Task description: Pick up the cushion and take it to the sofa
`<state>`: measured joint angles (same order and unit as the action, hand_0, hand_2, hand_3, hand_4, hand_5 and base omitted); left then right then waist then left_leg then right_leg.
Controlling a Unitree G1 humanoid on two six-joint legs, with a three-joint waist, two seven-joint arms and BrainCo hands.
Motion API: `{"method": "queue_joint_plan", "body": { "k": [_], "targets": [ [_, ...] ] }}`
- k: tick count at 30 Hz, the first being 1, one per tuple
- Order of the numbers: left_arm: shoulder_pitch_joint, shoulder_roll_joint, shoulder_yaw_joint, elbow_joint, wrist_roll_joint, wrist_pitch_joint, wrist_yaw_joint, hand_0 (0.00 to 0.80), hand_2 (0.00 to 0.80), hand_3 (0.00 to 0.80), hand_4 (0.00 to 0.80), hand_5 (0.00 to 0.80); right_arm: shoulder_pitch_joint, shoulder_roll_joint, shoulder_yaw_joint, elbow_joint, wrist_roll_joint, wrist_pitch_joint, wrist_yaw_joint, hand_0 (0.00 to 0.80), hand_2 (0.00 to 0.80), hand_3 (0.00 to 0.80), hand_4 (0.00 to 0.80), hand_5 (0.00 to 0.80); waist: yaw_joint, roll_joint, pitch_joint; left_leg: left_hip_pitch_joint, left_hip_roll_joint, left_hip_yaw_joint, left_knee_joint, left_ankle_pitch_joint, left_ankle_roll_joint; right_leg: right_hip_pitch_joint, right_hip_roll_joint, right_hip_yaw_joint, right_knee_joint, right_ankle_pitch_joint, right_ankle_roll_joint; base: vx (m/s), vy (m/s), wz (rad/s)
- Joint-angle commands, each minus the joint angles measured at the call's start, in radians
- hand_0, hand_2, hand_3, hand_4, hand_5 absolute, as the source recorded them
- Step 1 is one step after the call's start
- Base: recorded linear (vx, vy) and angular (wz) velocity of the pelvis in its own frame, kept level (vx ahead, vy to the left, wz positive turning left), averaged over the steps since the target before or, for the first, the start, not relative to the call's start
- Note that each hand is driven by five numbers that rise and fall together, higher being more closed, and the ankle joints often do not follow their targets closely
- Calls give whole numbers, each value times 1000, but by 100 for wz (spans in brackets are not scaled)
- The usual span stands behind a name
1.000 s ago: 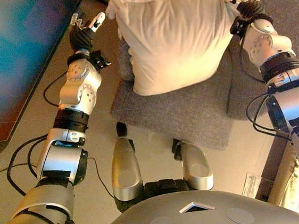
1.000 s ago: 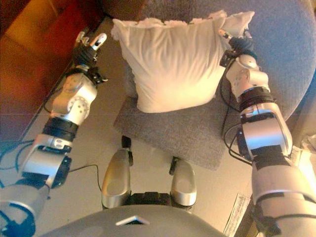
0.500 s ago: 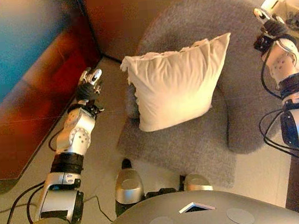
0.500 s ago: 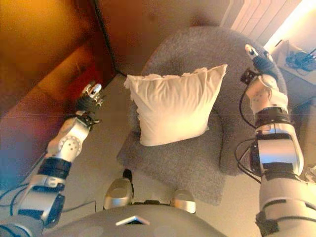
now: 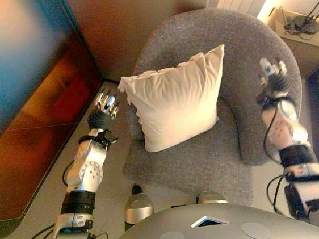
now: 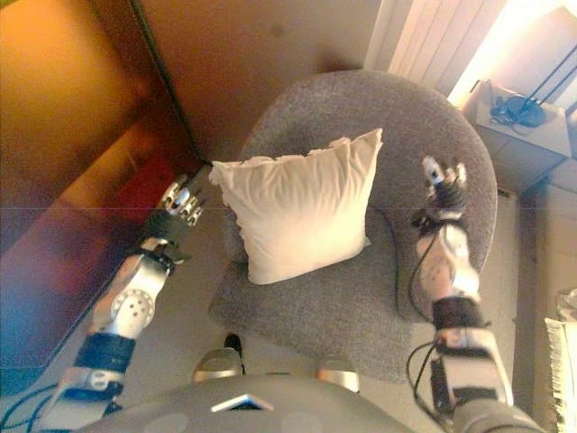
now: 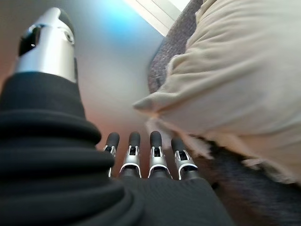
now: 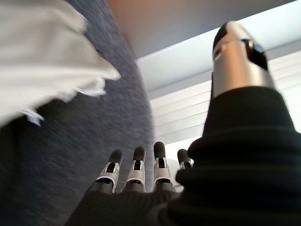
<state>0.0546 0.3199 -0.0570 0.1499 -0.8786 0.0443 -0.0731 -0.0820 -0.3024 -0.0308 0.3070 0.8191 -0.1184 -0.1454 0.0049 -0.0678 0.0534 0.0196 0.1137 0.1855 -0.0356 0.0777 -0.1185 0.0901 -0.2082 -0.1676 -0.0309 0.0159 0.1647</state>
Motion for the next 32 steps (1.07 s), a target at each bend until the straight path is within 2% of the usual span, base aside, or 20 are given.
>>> {"method": "queue_joint_plan", "body": {
  "k": [1, 3, 7, 9, 14, 16, 18, 23, 28, 32],
  "targets": [
    [7, -31, -4, 1, 28, -115, -32, 0, 0, 0, 0, 0, 1, 16, 25, -36, 1, -102, 136, 0, 0, 0, 0, 0, 2, 23, -21, 26, 2, 41, 36, -63, 33, -96, -23, -41, -21, 141, 31, -90, 29, -7],
    [26, -37, -10, 10, 23, -131, -13, 0, 0, 0, 0, 0, 35, 38, 35, -10, 47, -87, 161, 0, 0, 0, 0, 0, 0, 23, -22, 33, -1, 45, 14, -57, 34, -92, -20, -52, -30, 141, 34, -66, 18, -6],
    [96, -34, 4, -5, 36, -192, -40, 0, 0, 0, 0, 0, 123, 80, 47, 6, 30, -97, 184, 0, 0, 0, 0, 0, -5, 21, -18, 36, -2, 51, -11, -45, 37, -91, -16, -63, -33, 141, 34, -58, 6, -3],
    [120, -32, 11, -1, 29, -215, -48, 0, 0, 0, 0, 0, 166, 96, 53, -5, 85, -92, 218, 0, 0, 0, 0, 0, -12, 20, -15, 35, -3, 56, -20, -41, 38, -96, -15, -68, -35, 142, 34, -68, 13, -4],
    [151, -41, 3, 17, -52, -232, -131, 0, 0, 0, 0, 0, 217, 123, 88, -26, 136, -101, 312, 0, 0, 0, 0, 0, -15, 23, -7, 23, -8, 59, -18, -40, 40, -105, -11, -73, -37, 137, 30, -60, 16, -6],
    [160, -42, -11, 8, -61, -240, -167, 0, 0, 0, 0, 0, 209, 115, 105, -16, 136, -101, 294, 0, 0, 0, 0, 0, -12, 26, -2, 15, -10, 57, -11, -42, 40, -108, -11, -74, -37, 136, 29, -56, 21, -7],
    [155, -41, -32, 9, -53, -256, -159, 0, 0, 0, 0, 0, 179, 115, 117, -2, 168, -102, 285, 0, 0, 0, 0, 0, -7, 29, 4, 13, -10, 55, -9, -43, 39, -108, -10, -77, -39, 135, 27, -39, 18, -2],
    [147, -38, -37, 6, -76, -250, -139, 0, 0, 0, 0, 0, 175, 122, 140, -14, 157, -114, 298, 0, 0, 0, 0, 0, 4, 29, 6, 16, -14, 48, -9, -47, 42, -94, -12, -87, -39, 127, 25, 1, -1, 1],
    [166, -37, -46, -7, -50, -241, -137, 0, 0, 0, 0, 0, 202, 117, 163, -18, 155, -67, 331, 0, 0, 0, 0, 0, 11, 24, 6, 16, -16, 44, -8, -49, 42, -84, -15, -102, -40, 123, 25, 4, -5, 3],
    [174, -32, -53, -10, -23, -238, -124, 0, 0, 0, 0, 0, 220, 113, 174, -20, 144, -59, 337, 0, 0, 0, 0, 0, 10, 23, 7, 16, -17, 43, -7, -48, 43, -82, -16, -103, -39, 122, 25, 0, 0, 0]
  ]
}}
